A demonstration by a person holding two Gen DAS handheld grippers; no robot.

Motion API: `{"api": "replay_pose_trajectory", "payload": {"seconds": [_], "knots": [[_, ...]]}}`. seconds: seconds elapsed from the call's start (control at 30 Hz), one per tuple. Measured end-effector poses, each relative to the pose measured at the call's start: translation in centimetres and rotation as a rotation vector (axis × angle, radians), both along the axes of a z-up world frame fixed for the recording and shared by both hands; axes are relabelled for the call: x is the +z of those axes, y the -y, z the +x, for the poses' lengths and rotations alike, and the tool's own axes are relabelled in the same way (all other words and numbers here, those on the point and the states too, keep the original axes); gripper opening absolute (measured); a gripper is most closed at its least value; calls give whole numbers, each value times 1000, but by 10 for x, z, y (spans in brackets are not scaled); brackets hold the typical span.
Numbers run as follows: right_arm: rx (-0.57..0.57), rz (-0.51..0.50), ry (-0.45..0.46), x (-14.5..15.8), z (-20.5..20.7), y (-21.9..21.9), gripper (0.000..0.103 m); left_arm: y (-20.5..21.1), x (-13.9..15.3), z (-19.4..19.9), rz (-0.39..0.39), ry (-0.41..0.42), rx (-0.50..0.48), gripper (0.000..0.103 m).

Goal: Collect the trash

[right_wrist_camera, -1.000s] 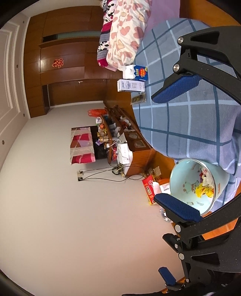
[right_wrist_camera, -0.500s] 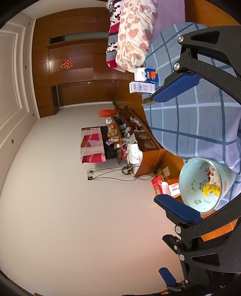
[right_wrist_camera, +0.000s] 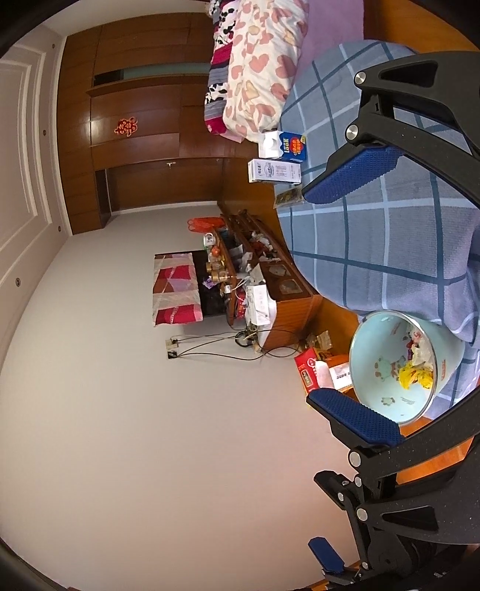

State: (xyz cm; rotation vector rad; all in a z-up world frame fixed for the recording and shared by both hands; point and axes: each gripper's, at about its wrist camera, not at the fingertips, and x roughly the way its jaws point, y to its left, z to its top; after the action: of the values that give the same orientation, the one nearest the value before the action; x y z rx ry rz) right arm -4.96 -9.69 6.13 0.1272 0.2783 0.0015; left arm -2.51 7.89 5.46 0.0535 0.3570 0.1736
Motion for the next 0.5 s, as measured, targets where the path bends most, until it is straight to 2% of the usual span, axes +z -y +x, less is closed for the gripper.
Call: {"api": "replay_pose_trajectory", "payload": {"seconds": [0.5], "knots": [[-2, 14, -11, -1, 2, 3, 98, 0, -1, 0, 1, -9, -5, 97]]}}
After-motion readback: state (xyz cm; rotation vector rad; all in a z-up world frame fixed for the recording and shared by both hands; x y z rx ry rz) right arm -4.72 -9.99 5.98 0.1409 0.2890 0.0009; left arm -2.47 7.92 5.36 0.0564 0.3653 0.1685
